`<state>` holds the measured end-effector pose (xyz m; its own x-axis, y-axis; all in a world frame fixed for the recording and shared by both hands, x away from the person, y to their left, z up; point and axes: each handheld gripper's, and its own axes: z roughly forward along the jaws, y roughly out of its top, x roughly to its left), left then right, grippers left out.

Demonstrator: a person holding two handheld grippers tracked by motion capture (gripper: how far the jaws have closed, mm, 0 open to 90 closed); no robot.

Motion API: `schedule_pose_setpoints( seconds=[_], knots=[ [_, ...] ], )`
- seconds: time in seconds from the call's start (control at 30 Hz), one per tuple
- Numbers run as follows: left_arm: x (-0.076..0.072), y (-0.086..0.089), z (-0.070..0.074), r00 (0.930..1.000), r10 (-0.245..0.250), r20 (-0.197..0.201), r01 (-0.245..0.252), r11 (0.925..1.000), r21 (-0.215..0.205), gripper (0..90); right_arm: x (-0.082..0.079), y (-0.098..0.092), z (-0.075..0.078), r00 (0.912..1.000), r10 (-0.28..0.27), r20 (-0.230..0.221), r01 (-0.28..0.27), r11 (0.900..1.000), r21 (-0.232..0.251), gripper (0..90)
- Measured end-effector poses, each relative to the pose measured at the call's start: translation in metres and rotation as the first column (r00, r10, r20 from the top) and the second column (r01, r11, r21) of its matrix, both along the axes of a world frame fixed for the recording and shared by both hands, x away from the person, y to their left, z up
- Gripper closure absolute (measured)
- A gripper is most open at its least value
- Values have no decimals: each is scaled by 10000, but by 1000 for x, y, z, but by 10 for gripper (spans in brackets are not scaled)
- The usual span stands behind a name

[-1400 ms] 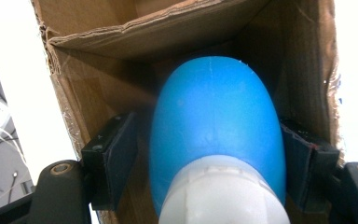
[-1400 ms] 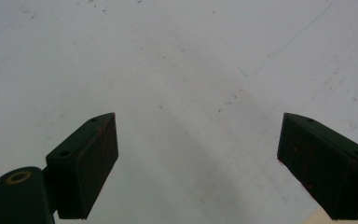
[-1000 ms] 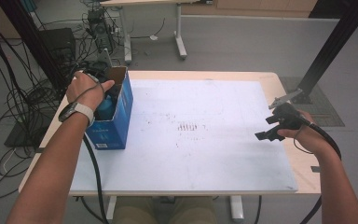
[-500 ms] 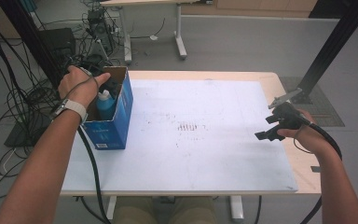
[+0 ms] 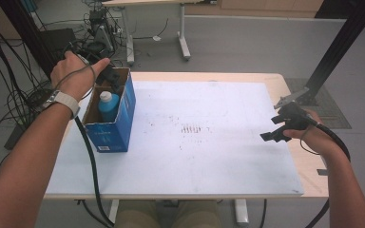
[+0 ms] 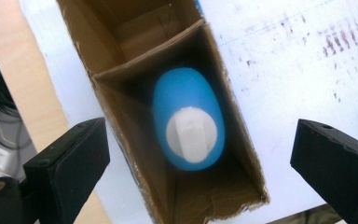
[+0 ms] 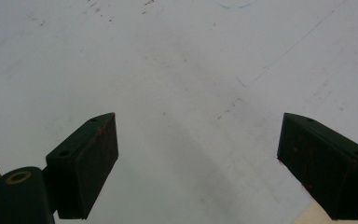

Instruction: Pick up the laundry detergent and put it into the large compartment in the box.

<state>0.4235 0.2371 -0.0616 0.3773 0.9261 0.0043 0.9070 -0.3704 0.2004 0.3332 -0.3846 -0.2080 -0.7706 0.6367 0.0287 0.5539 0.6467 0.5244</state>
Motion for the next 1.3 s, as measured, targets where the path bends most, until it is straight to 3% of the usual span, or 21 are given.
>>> schedule_pose_setpoints(
  seconds=[0.17,0.27,0.4,0.5,0.67,0.83,1.03,1.2,1.27,1.3],
  knots=[
    [-5,-4,14,9989,-458,122,458,9989,1,49,-1,2,2,10000,27,29,-27,10000,3,124],
    [-5,-5,22,9974,-720,-30,719,9973,-160,48,-1,2,3,10000,46,60,-46,10000,20,124],
    [-10,-8,33,9944,-1052,100,1055,9939,-327,47,-2,2,4,10000,27,79,-27,10000,-4,124],
    [-14,-14,39,9889,-1465,247,1472,9887,-284,49,-4,2,5,10000,-14,65,15,10000,-28,124],
    [-22,-23,50,9711,-2292,670,2313,9725,-269,49,-7,3,9,9999,-16,153,16,10000,-21,124],
    [-24,-37,51,9443,-3208,733,3213,9470,55,50,-10,3,12,9998,-28,215,28,10000,2,121],
    [-22,-51,48,8991,-4334,611,4328,9012,225,52,-12,5,12,9998,-7,180,7,10000,-18,121],
    [-20,-62,49,8571,-5122,546,5111,8589,332,52,-14,4,12,9998,-83,171,83,10000,-22,121],
    [-19,-65,49,8435,-5343,550,5332,8453,338,53,-15,4,13,9998,-144,170,145,9999,-37,121],
    [-19,-67,49,8404,-5394,525,5384,8421,319,52,-16,4,13,9997,-149,182,149,9999,-29,121]
  ],
)
